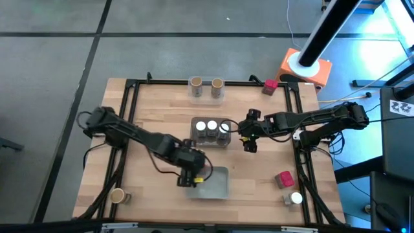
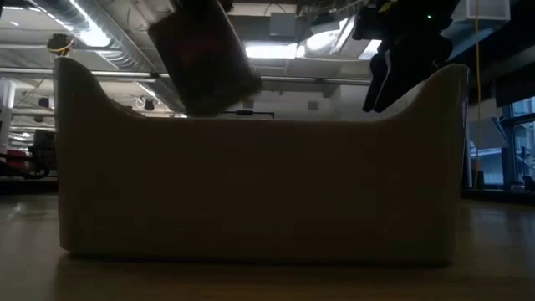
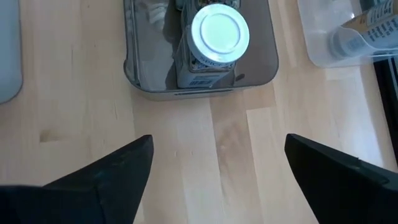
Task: Sort spices by type
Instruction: Put the bottom left red seasoning can into the gray bin
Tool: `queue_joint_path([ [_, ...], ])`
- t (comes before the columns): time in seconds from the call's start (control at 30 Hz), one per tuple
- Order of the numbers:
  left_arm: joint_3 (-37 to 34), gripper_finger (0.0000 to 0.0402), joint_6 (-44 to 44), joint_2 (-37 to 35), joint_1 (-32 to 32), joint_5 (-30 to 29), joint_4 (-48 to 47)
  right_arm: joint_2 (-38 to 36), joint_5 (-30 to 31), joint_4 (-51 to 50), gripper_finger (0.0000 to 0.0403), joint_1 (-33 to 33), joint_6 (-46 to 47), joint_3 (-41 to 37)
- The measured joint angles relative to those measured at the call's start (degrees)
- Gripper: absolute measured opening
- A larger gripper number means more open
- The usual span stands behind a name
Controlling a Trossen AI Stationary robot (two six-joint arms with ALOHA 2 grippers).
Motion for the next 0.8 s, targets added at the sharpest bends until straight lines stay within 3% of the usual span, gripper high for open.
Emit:
queue_joint_path([
  [0.23, 1.7, 0.0203, 0.8, 7.1, 2.5, 3.1, -2.4, 0.0, 0.0, -0.2, 0.0363, 0.0, 0.2, 0.0],
  [0.47, 1.7, 0.0213, 1.3, 8.8, 3.2, 3.1, -3.5, 0.0, 0.0, -0.1, 0.0363, 0.0, -0.7, 0.0],
  [0.63, 1.7, 0.0212, 7.4, 9.3, 3.3, 3.1, -2.7, 0.0, 0.0, 0.2, 0.0363, 0.0, -1.3, 0.0],
  [0.8, 1.6, 0.0237, 10.9, 11.7, 3.0, 2.8, -1.7, 0.0, 0.0, 0.4, 0.0363, 0.0, -1.3, 0.0],
])
